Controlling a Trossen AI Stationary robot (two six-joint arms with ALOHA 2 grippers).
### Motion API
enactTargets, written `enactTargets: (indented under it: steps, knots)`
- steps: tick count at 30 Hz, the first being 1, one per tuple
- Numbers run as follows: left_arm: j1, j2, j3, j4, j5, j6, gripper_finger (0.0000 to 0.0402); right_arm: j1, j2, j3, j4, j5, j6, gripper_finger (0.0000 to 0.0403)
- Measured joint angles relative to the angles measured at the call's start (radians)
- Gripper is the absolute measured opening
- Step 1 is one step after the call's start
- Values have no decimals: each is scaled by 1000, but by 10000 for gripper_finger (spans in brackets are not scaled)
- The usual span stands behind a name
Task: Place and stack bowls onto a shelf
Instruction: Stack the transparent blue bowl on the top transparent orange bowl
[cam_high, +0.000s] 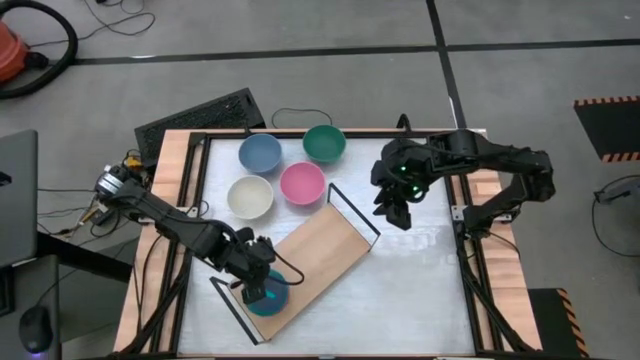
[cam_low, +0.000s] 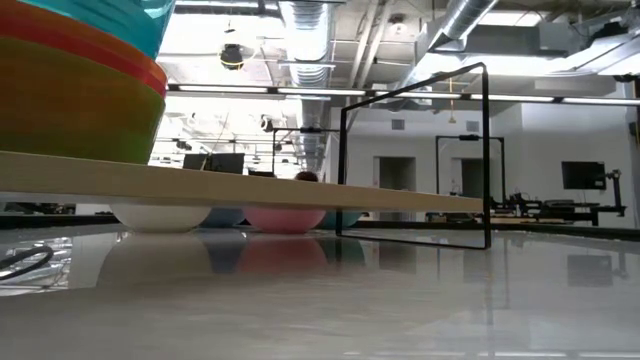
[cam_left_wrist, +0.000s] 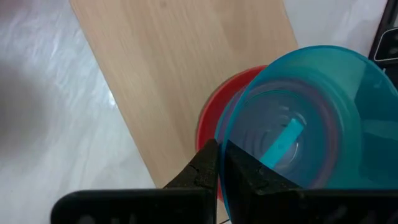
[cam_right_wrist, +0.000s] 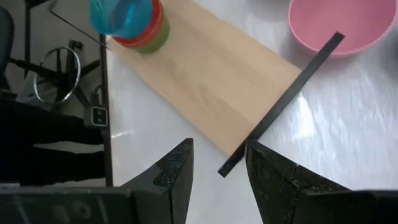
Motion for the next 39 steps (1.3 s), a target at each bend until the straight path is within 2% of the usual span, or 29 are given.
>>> enactTargets:
  steps: [10,21,26,35,39]
  knots:
    - [0,0,0,1,-3,9,11,0,0,-52,3,-1,3,171]
    - [0,-1,-10,18,23,19,124,0,0,-52,3,-1,26,171]
    - [5,-9,-10,3,26,-14,155,0,0,-52,3,-1,26,171]
    - [10,-136,-4,-35,-8,-72,139,0,0,-52,3,-1,18,171]
    - [10,-176,-3,58,75,27,89,0,0,-52,3,-1,17,171]
